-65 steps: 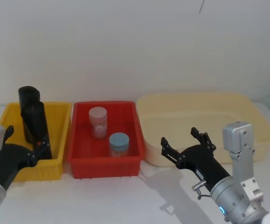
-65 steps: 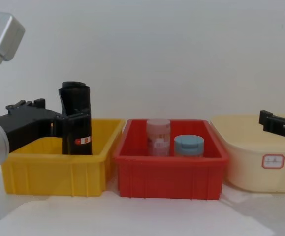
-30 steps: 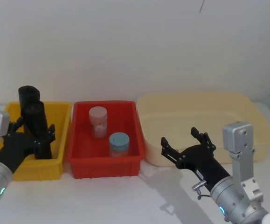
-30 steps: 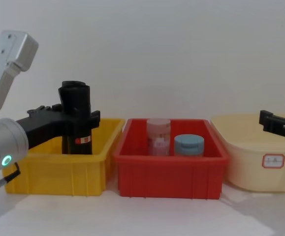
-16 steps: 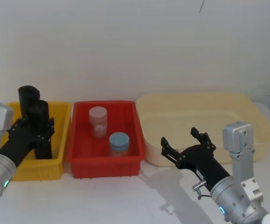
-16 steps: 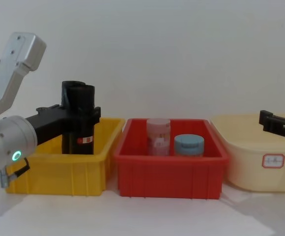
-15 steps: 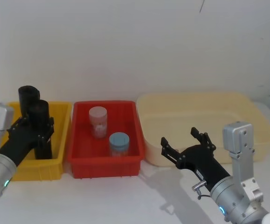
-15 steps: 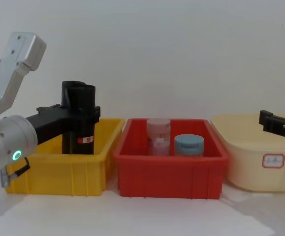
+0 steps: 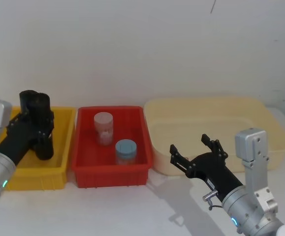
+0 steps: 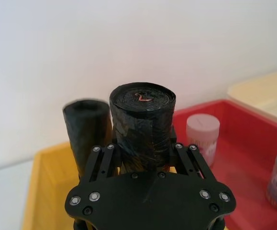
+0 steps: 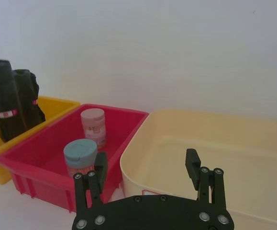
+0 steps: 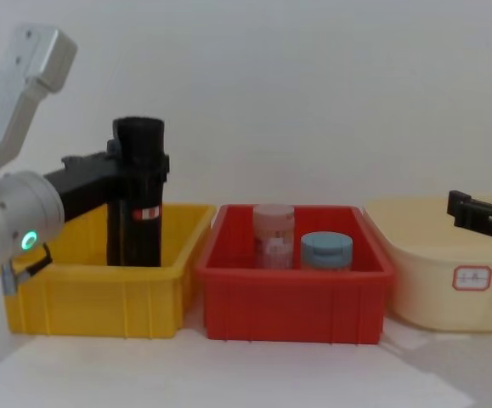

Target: Pick up the garbage bag with the one hand and transfer it to the other hand.

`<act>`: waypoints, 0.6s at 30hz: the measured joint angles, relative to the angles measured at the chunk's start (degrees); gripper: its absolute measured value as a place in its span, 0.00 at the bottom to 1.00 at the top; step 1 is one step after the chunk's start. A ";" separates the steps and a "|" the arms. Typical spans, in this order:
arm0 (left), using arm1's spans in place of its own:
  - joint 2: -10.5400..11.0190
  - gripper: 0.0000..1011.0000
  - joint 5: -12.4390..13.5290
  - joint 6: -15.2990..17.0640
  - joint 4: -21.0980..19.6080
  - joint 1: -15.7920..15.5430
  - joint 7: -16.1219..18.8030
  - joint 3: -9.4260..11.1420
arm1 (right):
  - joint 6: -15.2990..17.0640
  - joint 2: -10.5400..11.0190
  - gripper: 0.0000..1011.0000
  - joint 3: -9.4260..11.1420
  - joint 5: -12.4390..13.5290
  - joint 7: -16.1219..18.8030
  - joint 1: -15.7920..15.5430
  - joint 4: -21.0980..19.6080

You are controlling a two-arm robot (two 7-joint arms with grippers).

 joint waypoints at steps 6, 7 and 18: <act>0.65 0.47 1.14 1.15 -2.85 -0.73 -0.40 0.20 | 0.00 0.00 0.99 0.00 0.00 0.00 0.00 0.00; 0.73 0.47 1.26 1.31 -3.23 -0.96 -0.58 0.32 | 0.00 0.00 0.99 0.00 0.00 0.00 0.00 0.00; 0.86 0.47 2.17 3.06 -5.38 -4.98 -5.53 2.57 | 0.00 0.00 0.99 0.00 0.00 0.00 0.00 0.00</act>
